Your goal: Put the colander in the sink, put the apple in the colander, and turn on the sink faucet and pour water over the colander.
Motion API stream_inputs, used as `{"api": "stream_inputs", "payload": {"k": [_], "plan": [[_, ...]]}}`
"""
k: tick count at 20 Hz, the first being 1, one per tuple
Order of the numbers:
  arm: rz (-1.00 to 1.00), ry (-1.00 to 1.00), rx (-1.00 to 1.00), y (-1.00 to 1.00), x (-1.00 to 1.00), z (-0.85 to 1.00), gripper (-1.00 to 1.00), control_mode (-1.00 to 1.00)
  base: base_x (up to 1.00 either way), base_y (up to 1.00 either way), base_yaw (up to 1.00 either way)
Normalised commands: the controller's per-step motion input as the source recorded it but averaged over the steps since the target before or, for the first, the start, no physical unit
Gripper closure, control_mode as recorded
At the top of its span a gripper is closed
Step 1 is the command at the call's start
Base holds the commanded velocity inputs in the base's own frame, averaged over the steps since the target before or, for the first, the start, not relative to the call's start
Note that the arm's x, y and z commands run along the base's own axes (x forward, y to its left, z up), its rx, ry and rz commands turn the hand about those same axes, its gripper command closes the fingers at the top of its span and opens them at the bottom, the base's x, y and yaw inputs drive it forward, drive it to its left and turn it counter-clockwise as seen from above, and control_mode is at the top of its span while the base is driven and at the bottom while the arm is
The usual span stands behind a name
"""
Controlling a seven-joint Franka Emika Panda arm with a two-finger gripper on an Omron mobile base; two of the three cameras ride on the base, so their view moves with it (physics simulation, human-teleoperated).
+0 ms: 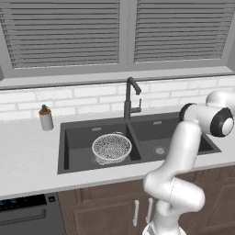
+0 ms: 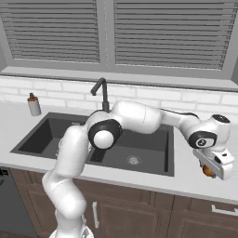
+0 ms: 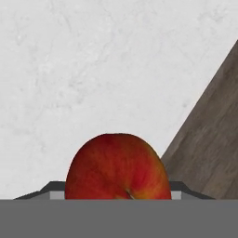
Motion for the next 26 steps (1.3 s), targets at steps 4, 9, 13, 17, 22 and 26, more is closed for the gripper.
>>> {"api": "stream_inputs", "payload": {"k": [4, 9, 13, 17, 22, 26], "plan": [[0.00, 0.01, 0.01, 0.39, -0.02, 0.43, 1.00, -1.00, 0.00, 0.00, 0.00], [0.01, 0.00, 0.00, 0.57, -0.19, 0.43, 1.00, -1.00, 0.00, 0.00, 0.00], [0.02, 0.00, 0.00, 0.68, -0.03, 0.51, 1.00, -1.00, 0.00, 0.00, 0.00], [0.02, 0.01, 0.00, 0.79, -0.28, 0.36, 1.00, -1.00, 0.00, 0.00, 0.00], [0.06, 0.00, -0.03, 1.00, -0.42, 0.22, 1.00, -1.00, 0.00, 0.00, 0.00], [0.08, 0.00, -0.04, 1.00, -0.31, 0.13, 1.00, -1.00, 0.00, 0.00, 0.00]]}}
